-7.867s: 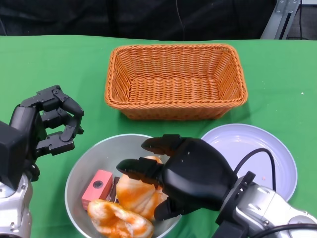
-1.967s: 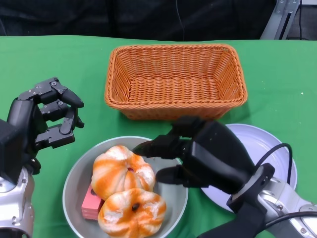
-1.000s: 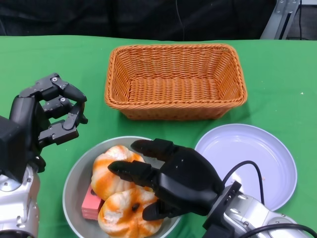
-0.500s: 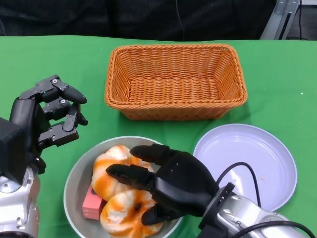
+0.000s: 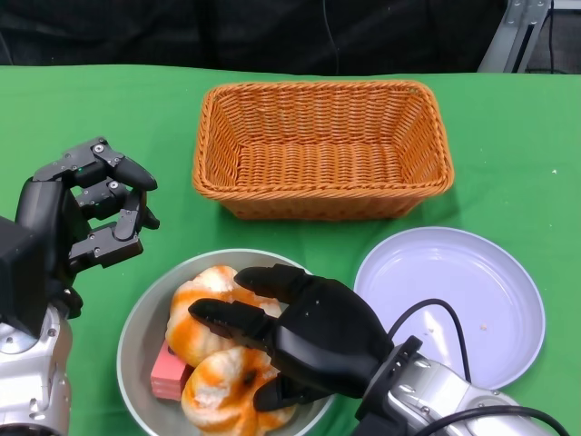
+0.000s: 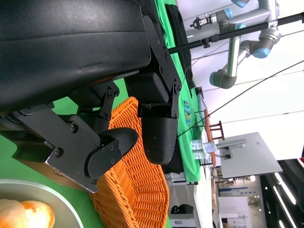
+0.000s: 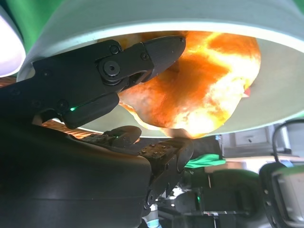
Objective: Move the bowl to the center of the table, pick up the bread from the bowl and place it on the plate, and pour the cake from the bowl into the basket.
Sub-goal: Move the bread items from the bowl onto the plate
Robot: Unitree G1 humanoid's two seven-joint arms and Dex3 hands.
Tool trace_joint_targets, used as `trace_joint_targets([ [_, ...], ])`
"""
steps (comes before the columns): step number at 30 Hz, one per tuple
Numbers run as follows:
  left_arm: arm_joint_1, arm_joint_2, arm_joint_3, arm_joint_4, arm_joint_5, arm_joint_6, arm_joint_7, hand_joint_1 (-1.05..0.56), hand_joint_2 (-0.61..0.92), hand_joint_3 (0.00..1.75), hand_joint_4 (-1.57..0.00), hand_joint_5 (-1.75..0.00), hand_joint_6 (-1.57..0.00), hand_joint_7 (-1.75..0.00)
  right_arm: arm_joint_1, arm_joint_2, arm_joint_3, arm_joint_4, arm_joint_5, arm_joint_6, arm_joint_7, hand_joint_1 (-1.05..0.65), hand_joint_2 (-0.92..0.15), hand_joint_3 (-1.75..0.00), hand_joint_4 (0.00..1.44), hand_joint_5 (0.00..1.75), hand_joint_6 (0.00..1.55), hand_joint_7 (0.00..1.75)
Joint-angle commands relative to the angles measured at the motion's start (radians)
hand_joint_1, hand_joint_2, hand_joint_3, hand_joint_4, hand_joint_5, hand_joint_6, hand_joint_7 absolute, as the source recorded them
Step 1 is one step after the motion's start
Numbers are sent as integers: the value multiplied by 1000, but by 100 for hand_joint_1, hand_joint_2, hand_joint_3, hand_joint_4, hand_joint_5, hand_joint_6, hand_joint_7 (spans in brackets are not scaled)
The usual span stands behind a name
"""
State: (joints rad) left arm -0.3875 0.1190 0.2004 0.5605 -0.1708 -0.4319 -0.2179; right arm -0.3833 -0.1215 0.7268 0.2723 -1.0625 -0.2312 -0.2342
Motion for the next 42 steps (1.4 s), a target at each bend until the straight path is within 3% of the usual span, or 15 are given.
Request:
trace_joint_targets([
  [1,3,20,10,-1,-1,-33,0,-2,46,122,-83,-147,-88,-124,20,17,20,-7,-14,93,117,-86,-88,-1,51,13,43,2],
  [7,0,19,14,2,-7,-41,2,-2,47,120,-83,-146,-88,-125,19,35,48,-35,-28,193,224,-85,-91,-1,58,14,45,1],
  [11,0,17,17,-10,-15,-30,0,-2,48,119,-83,-146,-88,-125,21,48,63,-27,-32,240,263,-84,-87,0,62,16,48,2],
  [26,5,18,16,-23,-16,-31,-5,0,49,116,-83,-147,-89,-123,23,37,113,1,-46,268,254,-83,-89,-1,51,4,51,1],
  [36,2,18,19,-14,-18,-31,-4,0,48,117,-84,-146,-90,-123,17,37,130,42,-42,265,218,-77,-91,0,63,7,58,1],
  [42,3,18,18,-15,-21,-29,-7,0,49,117,-84,-146,-90,-122,18,39,115,63,-14,227,145,-59,-91,-1,76,11,65,2],
])
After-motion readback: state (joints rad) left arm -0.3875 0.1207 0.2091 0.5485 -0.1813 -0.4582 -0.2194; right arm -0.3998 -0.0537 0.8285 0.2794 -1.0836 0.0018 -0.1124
